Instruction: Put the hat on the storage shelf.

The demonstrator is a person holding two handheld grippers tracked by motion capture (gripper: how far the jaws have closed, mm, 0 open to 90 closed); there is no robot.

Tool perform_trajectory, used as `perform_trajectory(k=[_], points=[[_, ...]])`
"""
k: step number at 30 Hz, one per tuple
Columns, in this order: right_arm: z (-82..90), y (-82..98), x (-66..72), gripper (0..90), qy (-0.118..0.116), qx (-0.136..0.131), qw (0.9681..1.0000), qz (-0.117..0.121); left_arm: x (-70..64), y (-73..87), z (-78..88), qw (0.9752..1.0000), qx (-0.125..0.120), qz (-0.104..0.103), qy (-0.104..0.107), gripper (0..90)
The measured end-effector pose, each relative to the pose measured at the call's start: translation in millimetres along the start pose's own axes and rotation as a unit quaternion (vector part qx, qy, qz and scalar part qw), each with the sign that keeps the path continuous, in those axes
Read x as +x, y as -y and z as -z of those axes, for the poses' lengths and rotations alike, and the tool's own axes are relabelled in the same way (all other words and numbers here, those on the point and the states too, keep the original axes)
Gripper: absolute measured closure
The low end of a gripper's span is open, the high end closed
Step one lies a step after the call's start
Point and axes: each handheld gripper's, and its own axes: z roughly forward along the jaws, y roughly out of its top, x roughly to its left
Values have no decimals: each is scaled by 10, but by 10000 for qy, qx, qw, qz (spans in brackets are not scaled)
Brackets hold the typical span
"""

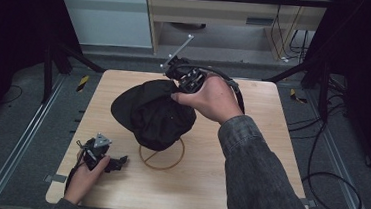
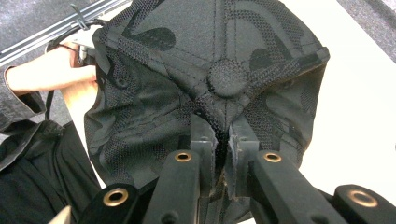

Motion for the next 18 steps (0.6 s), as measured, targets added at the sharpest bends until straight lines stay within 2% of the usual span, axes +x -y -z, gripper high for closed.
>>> perform_trajectory(k=[3, 6, 13, 18], points=[[-12, 6, 4, 835, 25, 25, 10000, -4, -1, 0, -1, 10000, -2, 2, 2, 0], [-53, 21, 12, 828, 88, 179, 9998, 48, -1, -1, -1, 10000, -2, -2, 5, 0], [-122, 73, -9, 824, 23, 129, 9999, -3, 1, -1, -1, 10000, -3, -19, -2, 0], [-130, 75, -2, 815, 70, 178, 9998, 52, 0, -2, -1, 10000, -3, -23, 1, 0]])
